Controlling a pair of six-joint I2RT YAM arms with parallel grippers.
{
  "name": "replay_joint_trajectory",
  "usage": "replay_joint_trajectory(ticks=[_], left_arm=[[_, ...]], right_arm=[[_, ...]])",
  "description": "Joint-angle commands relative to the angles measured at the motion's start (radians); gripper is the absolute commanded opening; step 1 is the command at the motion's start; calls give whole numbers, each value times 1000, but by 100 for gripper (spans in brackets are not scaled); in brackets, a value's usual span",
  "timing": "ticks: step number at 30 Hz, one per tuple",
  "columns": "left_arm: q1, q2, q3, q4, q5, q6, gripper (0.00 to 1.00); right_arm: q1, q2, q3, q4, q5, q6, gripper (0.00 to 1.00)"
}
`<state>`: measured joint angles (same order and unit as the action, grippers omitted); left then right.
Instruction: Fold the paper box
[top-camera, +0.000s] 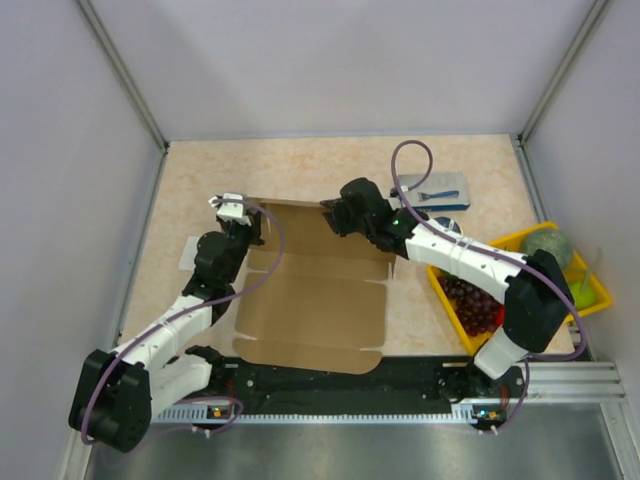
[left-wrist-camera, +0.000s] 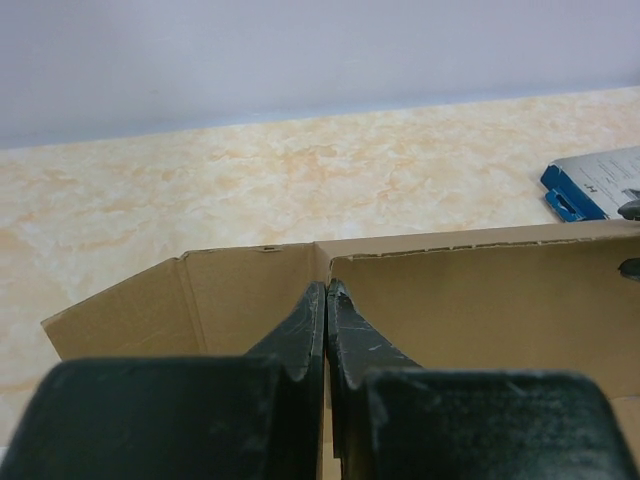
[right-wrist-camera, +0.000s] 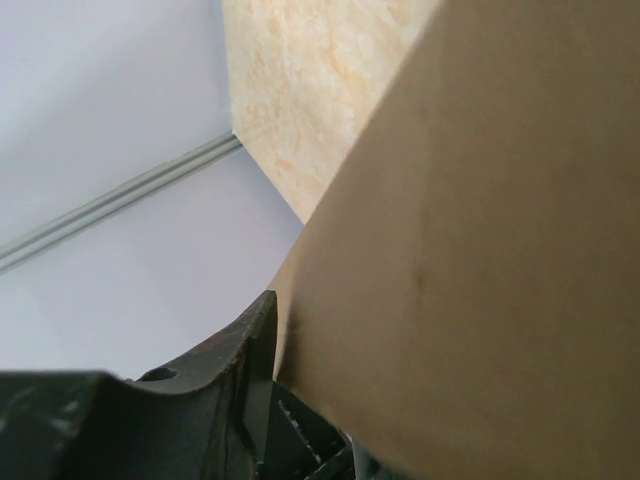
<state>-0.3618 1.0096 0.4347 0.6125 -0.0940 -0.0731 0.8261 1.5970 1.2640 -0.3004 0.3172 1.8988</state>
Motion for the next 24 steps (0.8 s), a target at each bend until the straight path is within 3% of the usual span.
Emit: replay_joint_trajectory(ticks=[1,4,8,9,15,19,24], left_arm=[[-3,-20,-7,104,-19,-13,0],[-3,-19,-14,110,-21,-24,0],[-3,-31,-27,102,-19,-62,4],[-3,-31,-27,89,-18,-76,6],[-3,-80,6,-92,-16,-207,34],[-2,-131,21,-254,-70,-303,43],[11,-222,78,-491,14,-352,53]], right_arm=[[18,-37,67,-43,48,45,30],[21,-32,106,-75,80,42,29],[21,-23,113,-83,109,48,4],[19,-22,101,-83,109,54,2],[19,-28,32,19,148,25,0],[19,-34,-14,109,145,-7,0],[19,-52,-98,251,152,-96,0]])
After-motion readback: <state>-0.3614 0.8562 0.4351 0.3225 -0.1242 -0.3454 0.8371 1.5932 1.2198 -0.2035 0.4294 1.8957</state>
